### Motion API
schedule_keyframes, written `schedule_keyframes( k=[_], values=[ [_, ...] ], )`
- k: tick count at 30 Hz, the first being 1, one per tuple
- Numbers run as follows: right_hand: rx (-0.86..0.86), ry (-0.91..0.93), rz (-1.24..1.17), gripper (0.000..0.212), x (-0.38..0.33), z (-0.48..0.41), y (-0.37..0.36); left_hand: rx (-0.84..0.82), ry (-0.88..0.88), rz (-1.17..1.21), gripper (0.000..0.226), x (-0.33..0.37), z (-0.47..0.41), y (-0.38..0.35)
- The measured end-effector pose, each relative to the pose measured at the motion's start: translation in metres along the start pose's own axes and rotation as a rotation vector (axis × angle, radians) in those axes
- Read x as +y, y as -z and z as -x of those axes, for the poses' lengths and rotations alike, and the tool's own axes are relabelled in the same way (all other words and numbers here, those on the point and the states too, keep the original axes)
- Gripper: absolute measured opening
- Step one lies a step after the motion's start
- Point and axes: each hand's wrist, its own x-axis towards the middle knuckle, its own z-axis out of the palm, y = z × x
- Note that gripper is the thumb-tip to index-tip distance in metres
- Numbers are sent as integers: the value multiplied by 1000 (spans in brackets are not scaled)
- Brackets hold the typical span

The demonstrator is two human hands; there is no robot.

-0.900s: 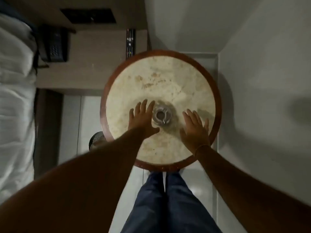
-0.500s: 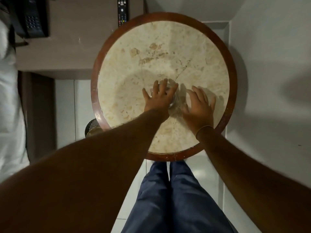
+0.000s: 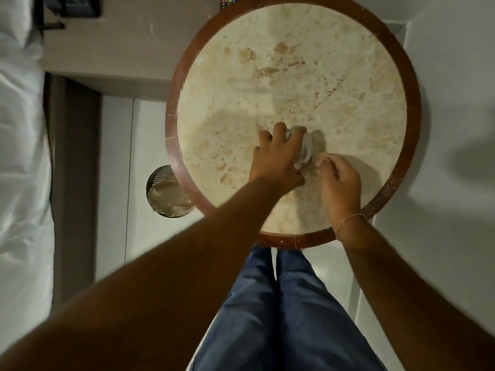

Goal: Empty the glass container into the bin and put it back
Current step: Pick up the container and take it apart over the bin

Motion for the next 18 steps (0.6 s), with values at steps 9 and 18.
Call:
schedule_keyframes(
  k=[9,18],
  values=[
    [-721,-488,-414,68,-5,16,-45,149,190,355,103,-25,112,-3],
    [-872,-554,-202,47,-15,59,-132,400,421,758,99,-84,201,-6]
  ],
)
